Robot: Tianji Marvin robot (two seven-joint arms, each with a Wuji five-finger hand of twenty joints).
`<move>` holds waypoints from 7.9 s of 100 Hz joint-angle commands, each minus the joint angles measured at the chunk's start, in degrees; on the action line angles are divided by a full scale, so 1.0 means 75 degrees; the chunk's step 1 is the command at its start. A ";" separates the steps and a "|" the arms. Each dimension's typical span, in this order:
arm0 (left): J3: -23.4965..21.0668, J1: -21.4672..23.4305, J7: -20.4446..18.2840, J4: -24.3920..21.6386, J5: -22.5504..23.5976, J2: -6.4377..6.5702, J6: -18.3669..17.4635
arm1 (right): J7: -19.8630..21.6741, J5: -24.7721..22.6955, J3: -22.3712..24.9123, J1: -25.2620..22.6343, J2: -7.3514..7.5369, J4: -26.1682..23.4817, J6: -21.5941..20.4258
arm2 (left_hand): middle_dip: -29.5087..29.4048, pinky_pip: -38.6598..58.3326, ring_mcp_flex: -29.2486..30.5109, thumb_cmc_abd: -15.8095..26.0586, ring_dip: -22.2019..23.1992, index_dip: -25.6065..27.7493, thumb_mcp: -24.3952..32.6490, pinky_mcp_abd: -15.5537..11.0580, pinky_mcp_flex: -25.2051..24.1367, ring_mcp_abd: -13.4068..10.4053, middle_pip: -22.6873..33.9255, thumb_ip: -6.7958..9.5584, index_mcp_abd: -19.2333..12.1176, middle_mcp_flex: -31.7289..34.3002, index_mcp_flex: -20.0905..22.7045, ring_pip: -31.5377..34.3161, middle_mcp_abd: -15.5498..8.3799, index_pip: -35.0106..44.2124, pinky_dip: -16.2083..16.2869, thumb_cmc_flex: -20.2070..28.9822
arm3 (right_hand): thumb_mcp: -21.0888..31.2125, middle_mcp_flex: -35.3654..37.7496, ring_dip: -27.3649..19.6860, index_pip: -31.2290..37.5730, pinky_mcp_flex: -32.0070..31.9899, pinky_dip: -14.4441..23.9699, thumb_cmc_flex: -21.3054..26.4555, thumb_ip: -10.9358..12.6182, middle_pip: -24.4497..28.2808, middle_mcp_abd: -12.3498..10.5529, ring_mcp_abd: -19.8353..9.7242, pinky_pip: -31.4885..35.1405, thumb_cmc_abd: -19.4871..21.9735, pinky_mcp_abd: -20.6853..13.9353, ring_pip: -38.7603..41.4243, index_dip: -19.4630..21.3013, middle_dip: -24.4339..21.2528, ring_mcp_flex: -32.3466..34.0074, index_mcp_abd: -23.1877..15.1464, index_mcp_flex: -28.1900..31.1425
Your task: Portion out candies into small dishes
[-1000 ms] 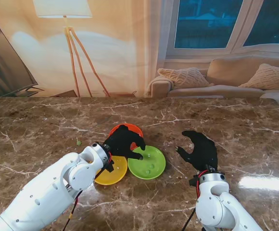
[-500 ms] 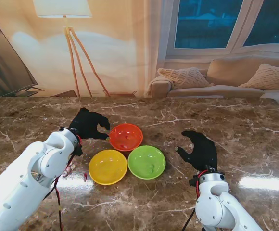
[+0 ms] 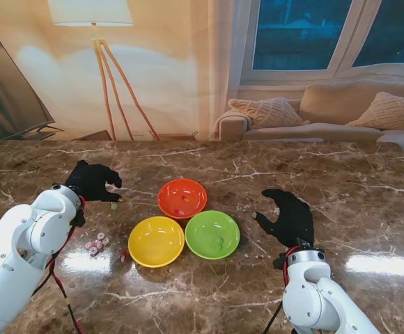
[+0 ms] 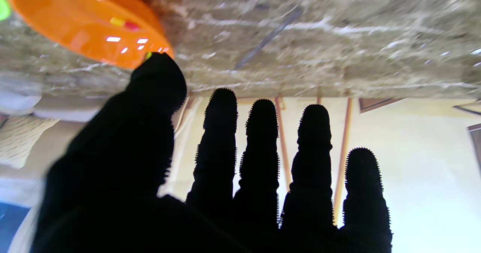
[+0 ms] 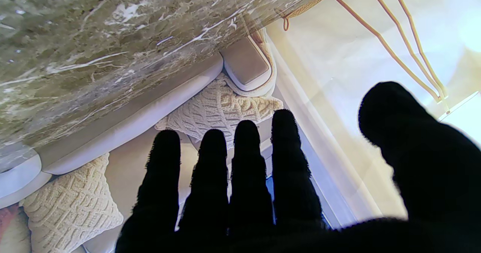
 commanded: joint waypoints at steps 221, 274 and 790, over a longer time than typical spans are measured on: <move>0.2941 -0.2585 0.0675 0.4099 -0.0579 0.0072 0.0795 | 0.0172 0.0160 -0.0038 0.0035 -0.0023 0.0127 0.0087 | 0.0324 0.0535 0.0503 -0.0548 0.0199 0.0287 -0.0409 0.0222 0.0087 -0.0077 0.0761 -0.0228 -0.0489 0.0459 0.0170 0.0693 0.0050 0.1338 0.0174 0.0652 | 0.0089 -0.0266 0.0097 0.0056 -0.0015 0.0232 -0.0045 0.0238 -0.0081 -0.0012 0.0024 0.0037 -0.0078 -0.0019 0.0018 -0.0049 0.0047 -0.0190 -0.0159 0.0021; 0.3383 -0.2816 0.0914 0.4549 -0.0646 0.0068 0.0578 | 0.0203 0.0174 -0.0059 0.0069 -0.0021 0.0150 0.0109 | 0.0437 0.0828 0.0792 -0.0631 0.0245 0.0089 -0.1018 0.0217 0.0221 -0.0136 0.1070 -0.0121 -0.0911 0.0843 0.0221 0.0915 -0.0068 0.2331 0.0159 0.1157 | 0.0096 -0.0269 0.0100 0.0053 -0.0008 0.0238 -0.0032 0.0242 -0.0081 -0.0003 0.0024 0.0039 -0.0090 -0.0022 0.0020 -0.0050 0.0046 -0.0182 -0.0156 0.0019; -0.0009 0.1057 0.0530 -0.1500 -0.0695 -0.0074 -0.0472 | -0.0098 0.0142 0.0170 -0.0155 -0.0062 0.0035 -0.0055 | -0.1069 0.0399 0.0358 0.0127 -0.0888 0.0689 0.0009 0.0662 0.0622 0.0094 -0.0812 0.0209 -0.0295 -0.0313 -0.0354 -0.0683 0.0186 0.0368 0.0156 -0.0282 | 0.0058 -0.0349 0.0112 0.0049 -0.0006 0.0257 -0.0043 0.0247 -0.0083 0.0000 0.0024 0.0027 -0.0082 -0.0020 0.0022 -0.0054 0.0034 -0.0169 -0.0175 0.0003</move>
